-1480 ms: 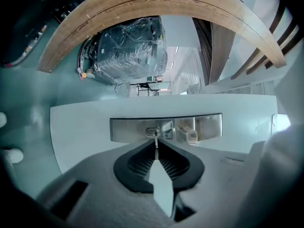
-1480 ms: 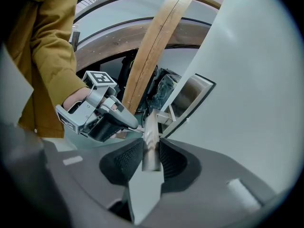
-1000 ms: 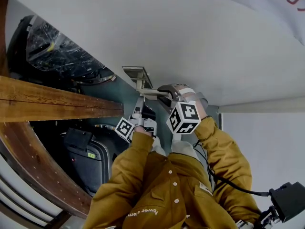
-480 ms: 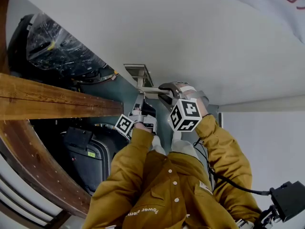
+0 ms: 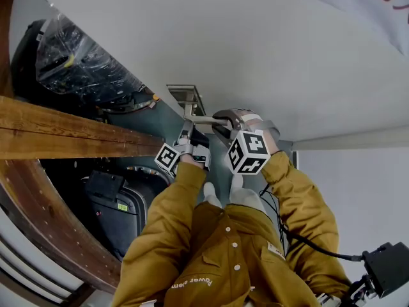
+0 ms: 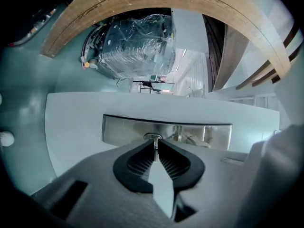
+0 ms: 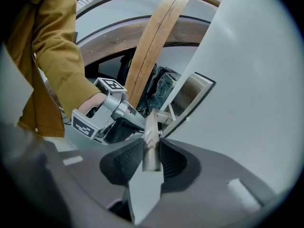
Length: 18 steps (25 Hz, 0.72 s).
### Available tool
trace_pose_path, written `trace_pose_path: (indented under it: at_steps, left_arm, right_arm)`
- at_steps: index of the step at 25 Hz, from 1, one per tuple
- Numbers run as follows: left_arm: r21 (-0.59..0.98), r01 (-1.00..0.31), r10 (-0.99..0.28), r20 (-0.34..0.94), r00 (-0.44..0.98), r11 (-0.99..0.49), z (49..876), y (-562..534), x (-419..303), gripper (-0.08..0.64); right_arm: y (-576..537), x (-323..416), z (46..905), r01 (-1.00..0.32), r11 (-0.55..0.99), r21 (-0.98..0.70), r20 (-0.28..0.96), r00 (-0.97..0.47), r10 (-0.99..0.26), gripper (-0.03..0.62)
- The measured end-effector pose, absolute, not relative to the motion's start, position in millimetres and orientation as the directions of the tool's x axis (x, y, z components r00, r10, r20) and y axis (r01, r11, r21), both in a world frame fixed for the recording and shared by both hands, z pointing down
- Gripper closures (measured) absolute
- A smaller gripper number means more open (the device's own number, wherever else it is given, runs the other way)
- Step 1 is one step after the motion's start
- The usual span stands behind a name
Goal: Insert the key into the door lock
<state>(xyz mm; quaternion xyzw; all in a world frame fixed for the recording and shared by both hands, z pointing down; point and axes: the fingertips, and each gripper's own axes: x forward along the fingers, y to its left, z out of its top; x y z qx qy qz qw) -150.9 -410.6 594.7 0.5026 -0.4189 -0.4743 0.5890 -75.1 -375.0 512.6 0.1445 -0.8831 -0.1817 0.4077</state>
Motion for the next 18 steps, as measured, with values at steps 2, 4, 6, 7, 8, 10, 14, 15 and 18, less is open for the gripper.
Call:
trace_pose_path:
  at_steps: [2, 4, 6, 7, 8, 10, 14, 15, 18]
  left_arm:
    - [0.991, 0.125, -0.977, 0.012, 0.212, 0.039, 595, -411, -150, 0.524]
    - [0.994, 0.106, -0.969, 0.014, 0.249, 0.041, 597, -409, -147, 0.449]
    - [0.996, 0.076, -0.961, 0.016, 0.278, 0.038, 597, -402, -146, 0.366]
    - [0.998, 0.044, -0.958, 0.02, 0.286, 0.034, 595, -397, -148, 0.357]
    - [0.999, -0.013, -0.956, 0.033, 0.292, 0.031, 593, -391, -150, 0.357]
    - [0.974, -0.224, -0.947, 0.101, 0.303, 0.032, 586, -375, -158, 0.359]
    - [0.783, -0.616, -0.932, 0.159, 0.326, -0.082, 542, -354, -166, 0.367]
    - [0.723, -0.68, -0.932, 0.153, 0.329, -0.122, 527, -349, -166, 0.372]
    - [0.51, -0.83, -0.936, 0.124, 0.33, -0.224, 480, -332, -160, 0.391]
  right_arm:
    - [-376, -75, 513, -0.109, 0.894, 0.435, 0.668, -0.627, -0.401, 0.482]
    - [-376, -75, 514, -0.111, 0.896, 0.429, 0.668, -0.629, -0.398, 0.479]
    - [-376, -75, 514, -0.118, 0.897, 0.426, 0.665, -0.632, -0.399, 0.477]
    - [-377, -75, 514, -0.126, 0.896, 0.425, 0.66, -0.634, -0.402, 0.474]
    - [-377, -75, 512, -0.138, 0.894, 0.426, 0.653, -0.637, -0.41, 0.468]
    - [-377, -74, 505, -0.17, 0.884, 0.435, 0.626, -0.649, -0.432, 0.448]
    - [-374, -76, 475, -0.245, 0.872, 0.424, 0.541, -0.704, -0.461, 0.433]
    - [-372, -76, 468, -0.261, 0.87, 0.418, 0.52, -0.716, -0.465, 0.433]
    - [-364, -74, 445, -0.327, 0.859, 0.394, 0.443, -0.751, -0.49, 0.445]
